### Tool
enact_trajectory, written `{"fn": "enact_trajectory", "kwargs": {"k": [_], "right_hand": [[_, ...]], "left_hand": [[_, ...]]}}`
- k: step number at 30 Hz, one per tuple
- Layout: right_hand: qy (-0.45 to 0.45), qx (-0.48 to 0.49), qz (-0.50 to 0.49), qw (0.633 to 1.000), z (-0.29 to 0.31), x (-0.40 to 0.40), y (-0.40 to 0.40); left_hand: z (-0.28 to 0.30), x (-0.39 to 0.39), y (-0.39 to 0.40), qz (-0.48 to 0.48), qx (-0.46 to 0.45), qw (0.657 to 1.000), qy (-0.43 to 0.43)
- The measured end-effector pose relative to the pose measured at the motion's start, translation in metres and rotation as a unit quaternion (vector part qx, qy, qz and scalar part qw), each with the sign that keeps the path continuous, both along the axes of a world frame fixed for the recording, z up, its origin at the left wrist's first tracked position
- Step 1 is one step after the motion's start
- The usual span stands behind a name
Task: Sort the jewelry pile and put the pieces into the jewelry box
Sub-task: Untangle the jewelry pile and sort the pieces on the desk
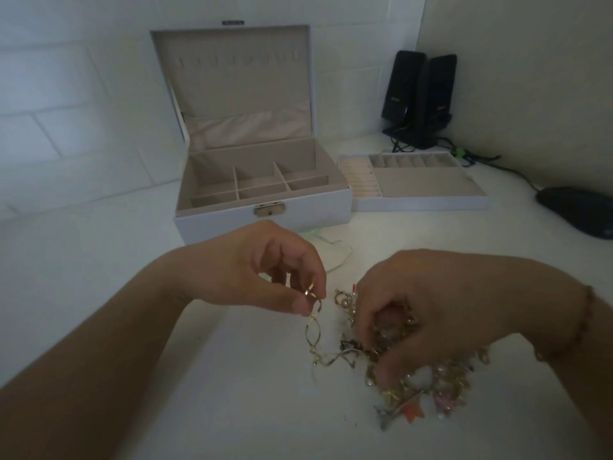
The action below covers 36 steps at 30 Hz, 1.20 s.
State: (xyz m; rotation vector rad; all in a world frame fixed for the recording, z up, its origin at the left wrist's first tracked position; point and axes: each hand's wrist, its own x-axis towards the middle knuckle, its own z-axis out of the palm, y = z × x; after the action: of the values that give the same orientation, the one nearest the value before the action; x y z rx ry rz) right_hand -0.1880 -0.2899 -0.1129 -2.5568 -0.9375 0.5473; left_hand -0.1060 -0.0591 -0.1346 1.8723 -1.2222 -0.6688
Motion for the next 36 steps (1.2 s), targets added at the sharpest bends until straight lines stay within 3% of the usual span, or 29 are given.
{"fn": "enact_trajectory", "kwargs": {"k": [3,6,10,14,20,30,36], "right_hand": [[-0.072,-0.051,0.027,0.996,-0.011,-0.004,0.011],[-0.113,-0.042,0.044,0.992,-0.013,-0.005,0.012],[-0.109,0.068,0.018,0.992,-0.003,0.001,0.003],[-0.120,0.160,-0.002,0.980,0.001,0.007,-0.010],[-0.011,0.122,-0.002,0.993,0.001,0.008,-0.015],[0.011,0.084,-0.081,0.993,0.002,0.007,-0.012],[0.047,0.123,-0.139,0.981,0.008,0.005,-0.008]], "left_hand": [[-0.001,0.001,0.000,0.000,-0.003,1.000,0.004],[-0.002,0.003,0.001,0.001,-0.021,1.000,0.017],[-0.002,0.005,0.001,0.023,-0.096,0.989,0.109],[-0.002,0.004,-0.001,0.041,-0.152,0.977,0.143],[-0.001,0.005,-0.001,0.076,-0.174,0.969,0.157],[-0.004,0.008,-0.001,0.093,-0.137,0.976,0.140],[-0.006,0.003,-0.009,0.095,-0.124,0.970,0.188]]}}
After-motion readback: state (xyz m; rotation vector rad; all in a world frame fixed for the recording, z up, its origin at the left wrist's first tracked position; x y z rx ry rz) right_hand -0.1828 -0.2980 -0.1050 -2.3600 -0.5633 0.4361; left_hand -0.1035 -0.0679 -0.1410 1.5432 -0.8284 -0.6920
